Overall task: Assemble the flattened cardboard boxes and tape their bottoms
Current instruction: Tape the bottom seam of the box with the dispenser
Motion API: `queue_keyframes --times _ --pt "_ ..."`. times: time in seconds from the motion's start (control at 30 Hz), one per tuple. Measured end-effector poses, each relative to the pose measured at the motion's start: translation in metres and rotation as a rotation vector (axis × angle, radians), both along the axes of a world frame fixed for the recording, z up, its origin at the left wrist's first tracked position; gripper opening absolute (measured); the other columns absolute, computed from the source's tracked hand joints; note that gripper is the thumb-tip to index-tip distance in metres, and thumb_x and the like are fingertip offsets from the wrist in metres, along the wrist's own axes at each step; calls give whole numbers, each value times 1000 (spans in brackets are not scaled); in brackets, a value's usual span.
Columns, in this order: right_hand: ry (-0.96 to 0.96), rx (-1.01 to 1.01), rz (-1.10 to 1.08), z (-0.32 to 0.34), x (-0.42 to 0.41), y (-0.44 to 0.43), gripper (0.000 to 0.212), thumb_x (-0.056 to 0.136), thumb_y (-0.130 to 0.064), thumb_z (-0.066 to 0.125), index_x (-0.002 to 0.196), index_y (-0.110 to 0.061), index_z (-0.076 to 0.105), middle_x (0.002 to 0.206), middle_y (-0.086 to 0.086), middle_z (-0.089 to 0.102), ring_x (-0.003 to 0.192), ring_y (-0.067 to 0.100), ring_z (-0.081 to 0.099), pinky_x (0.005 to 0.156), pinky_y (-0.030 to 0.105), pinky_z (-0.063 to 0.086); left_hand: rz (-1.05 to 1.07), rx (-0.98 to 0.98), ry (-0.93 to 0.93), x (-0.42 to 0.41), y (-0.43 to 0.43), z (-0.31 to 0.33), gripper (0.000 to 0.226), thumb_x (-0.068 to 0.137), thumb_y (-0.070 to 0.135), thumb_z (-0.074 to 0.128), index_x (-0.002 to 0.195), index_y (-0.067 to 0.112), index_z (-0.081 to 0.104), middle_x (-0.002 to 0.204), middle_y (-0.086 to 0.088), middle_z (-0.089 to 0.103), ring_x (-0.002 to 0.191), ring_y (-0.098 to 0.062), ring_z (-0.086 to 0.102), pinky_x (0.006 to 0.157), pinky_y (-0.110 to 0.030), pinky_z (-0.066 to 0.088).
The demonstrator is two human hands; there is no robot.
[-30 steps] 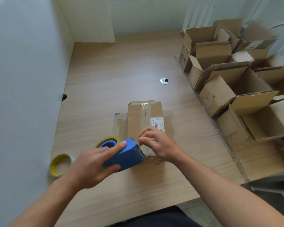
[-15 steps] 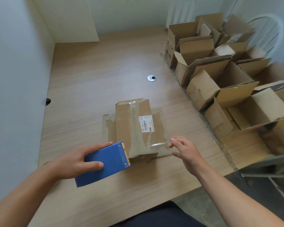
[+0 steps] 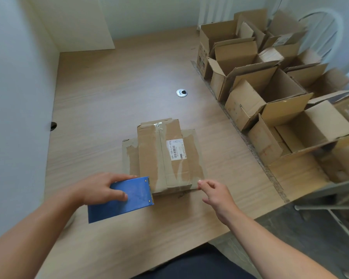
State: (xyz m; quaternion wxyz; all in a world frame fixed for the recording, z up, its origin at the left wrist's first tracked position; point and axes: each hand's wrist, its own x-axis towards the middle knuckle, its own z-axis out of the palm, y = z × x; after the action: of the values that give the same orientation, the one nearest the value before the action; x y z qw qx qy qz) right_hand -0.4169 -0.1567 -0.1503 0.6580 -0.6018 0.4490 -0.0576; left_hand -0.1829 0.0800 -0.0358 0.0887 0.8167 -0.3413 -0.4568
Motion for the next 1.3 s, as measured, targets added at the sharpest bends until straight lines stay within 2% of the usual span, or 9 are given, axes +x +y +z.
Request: queue_keyframes --times 0.17,0.33,0.43,0.5,0.57,0.7,0.8,1.03,1.3 --pt "86 -50 20 -15 7 -1 31 96 -34 64 68 -22 73 75 -9 69 77 13 58 74 35 49 -13 62 -32 2 -10 -2 57 74 50 63 128 61 50 114 22 65 102 -2 62 96 -33 49" --pt "198 -99 109 -22 18 -1 32 97 -39 60 75 -19 73 42 -18 47 56 8 42 57 25 35 -9 71 -56 3 -13 -9 48 88 36 66 125 61 51 111 20 65 100 -5 61 92 -29 48" --pt "263 -173 188 -18 26 -8 33 96 -44 59 78 -20 75 54 -15 57 68 15 53 61 27 36 -9 76 -64 3 -13 -12 48 87 37 67 127 59 52 111 20 65 99 -5 60 88 -27 48" --pt "350 -205 245 -15 28 -13 39 93 -52 60 107 -19 76 99 -3 73 103 22 62 83 29 44 -13 80 -73 3 -14 -13 48 87 38 66 128 58 52 111 19 64 99 -5 60 87 -27 48" --pt "426 -290 285 -10 27 -17 57 92 -54 61 130 -12 63 131 8 61 125 25 55 99 32 41 -19 79 -80 3 -15 -14 48 87 38 66 127 60 51 108 20 64 97 -3 59 83 -25 47" --pt "161 -655 388 2 26 -10 24 97 -32 59 117 -20 60 118 -1 53 116 18 53 97 33 43 -17 61 -92 3 -14 -18 48 87 38 66 127 61 50 109 22 64 96 -1 58 78 -21 43" --pt "-13 -845 595 6 27 -10 23 96 -24 62 118 -19 61 107 -5 56 102 17 58 87 35 47 -7 46 -81 4 -12 -19 48 88 36 66 127 61 51 110 21 64 98 -1 58 77 -20 42" --pt "-64 -957 893 12 45 -31 14 90 -21 71 104 -16 69 103 0 56 85 18 51 74 33 46 12 44 -32 7 -11 -19 50 89 34 67 128 60 52 114 18 65 103 -6 59 89 -26 45" --pt "-139 -1149 1050 16 50 -46 48 78 -27 84 124 -22 70 113 10 60 106 34 57 83 48 52 36 9 49 6 -4 -21 57 67 51 60 121 66 52 109 22 67 99 -4 62 89 -27 47"
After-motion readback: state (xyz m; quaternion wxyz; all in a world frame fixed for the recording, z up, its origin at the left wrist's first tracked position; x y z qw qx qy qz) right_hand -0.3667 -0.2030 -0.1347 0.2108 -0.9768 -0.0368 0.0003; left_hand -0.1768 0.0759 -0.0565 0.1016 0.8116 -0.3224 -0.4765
